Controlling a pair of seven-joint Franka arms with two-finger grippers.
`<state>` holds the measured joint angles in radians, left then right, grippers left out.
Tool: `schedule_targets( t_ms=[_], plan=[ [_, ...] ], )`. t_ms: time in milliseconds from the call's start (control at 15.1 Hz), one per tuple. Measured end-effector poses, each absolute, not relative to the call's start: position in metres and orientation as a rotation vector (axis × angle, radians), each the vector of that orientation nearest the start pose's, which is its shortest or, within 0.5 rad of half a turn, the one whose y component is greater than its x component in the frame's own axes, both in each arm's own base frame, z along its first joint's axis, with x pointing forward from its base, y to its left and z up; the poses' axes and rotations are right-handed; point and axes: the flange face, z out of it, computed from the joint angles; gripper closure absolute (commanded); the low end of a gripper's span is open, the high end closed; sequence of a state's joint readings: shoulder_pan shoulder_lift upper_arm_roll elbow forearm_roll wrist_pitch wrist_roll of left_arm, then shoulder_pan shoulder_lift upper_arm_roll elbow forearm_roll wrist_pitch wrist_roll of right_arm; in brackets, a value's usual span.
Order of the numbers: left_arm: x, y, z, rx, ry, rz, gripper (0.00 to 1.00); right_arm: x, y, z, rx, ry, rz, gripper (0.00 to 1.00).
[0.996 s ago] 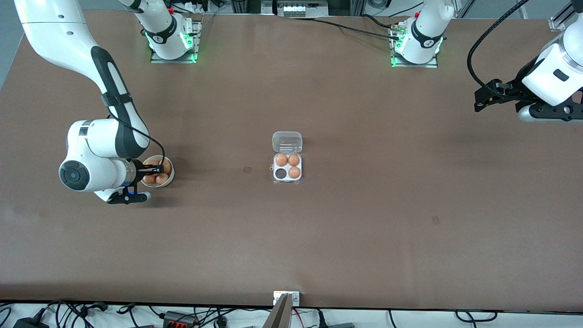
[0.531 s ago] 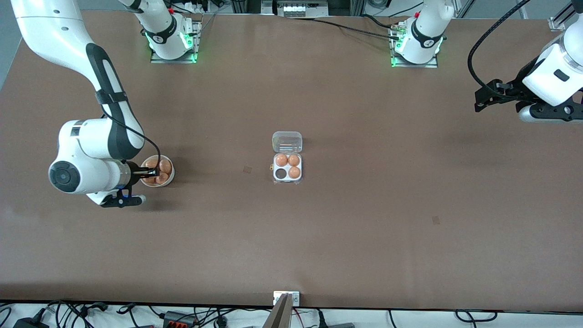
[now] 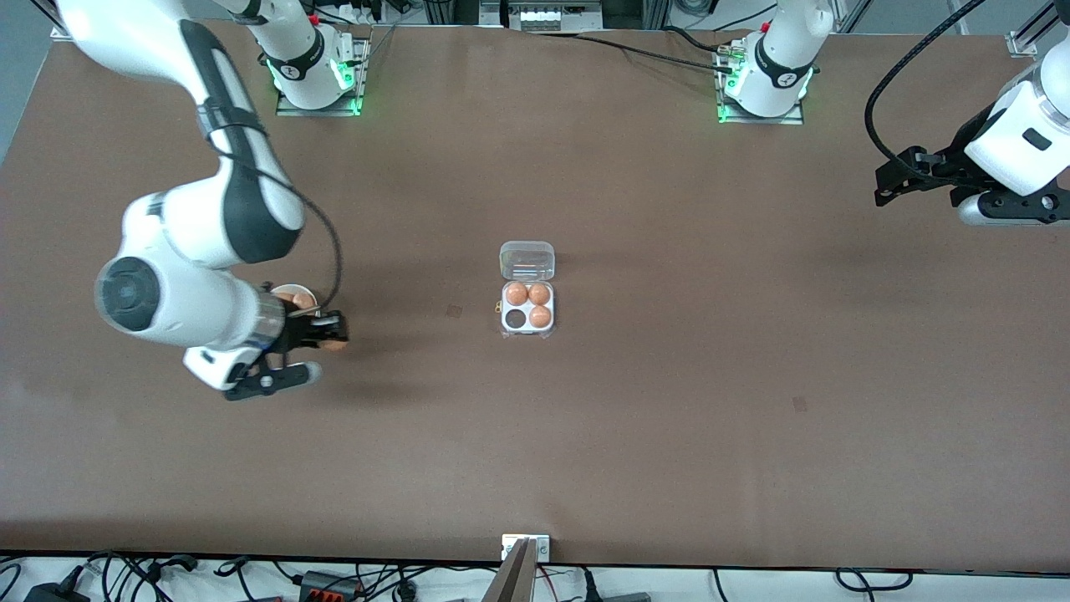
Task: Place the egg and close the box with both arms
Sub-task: 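Lift the egg and carry it with the right gripper to the carton, then lower the egg into the empty carton slot and open the right gripper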
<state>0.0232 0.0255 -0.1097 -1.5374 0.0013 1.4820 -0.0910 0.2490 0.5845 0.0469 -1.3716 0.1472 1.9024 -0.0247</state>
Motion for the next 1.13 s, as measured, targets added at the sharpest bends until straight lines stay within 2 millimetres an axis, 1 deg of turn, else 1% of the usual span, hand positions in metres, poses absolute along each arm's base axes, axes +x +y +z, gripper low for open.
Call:
schedule_targets(
  t_ms=[66, 266, 465, 664, 730, 863, 996, 1129],
  plan=[
    [0.551, -0.047, 0.619, -3.133, -0.007, 0.126, 0.00, 0.677, 0.231, 0.365, -2.954, -0.426, 0.099, 1.00],
    [0.551, -0.047, 0.619, -3.133, -0.007, 0.126, 0.00, 0.669, 0.282, 0.342, -2.939, -0.505, 0.049, 1.00],
    [0.551, -0.047, 0.619, -3.133, -0.008, 0.126, 0.00, 0.653, 0.336, 0.317, -2.944, -0.447, 0.014, 1.00],
    [0.551, -0.049, 0.619, -3.133, -0.001, 0.126, 0.00, 0.628, 0.386, 0.294, -2.955, -0.379, 0.032, 1.00],
    [0.551, -0.051, 0.619, -3.133, 0.004, 0.126, 0.00, 0.621, 0.399, 0.289, -2.958, -0.353, 0.032, 1.00],
    [0.550, -0.052, 0.619, -3.133, 0.008, 0.126, 0.00, 0.609, 0.419, 0.283, -2.960, -0.311, 0.029, 1.00],
    [0.551, -0.052, 0.618, -3.133, 0.007, 0.127, 0.00, 0.601, 0.431, 0.277, -2.966, -0.279, 0.042, 1.00],
    [0.551, -0.051, 0.618, -3.133, 0.006, 0.127, 0.00, 0.595, 0.438, 0.271, -2.972, -0.262, 0.057, 1.00]
  ],
)
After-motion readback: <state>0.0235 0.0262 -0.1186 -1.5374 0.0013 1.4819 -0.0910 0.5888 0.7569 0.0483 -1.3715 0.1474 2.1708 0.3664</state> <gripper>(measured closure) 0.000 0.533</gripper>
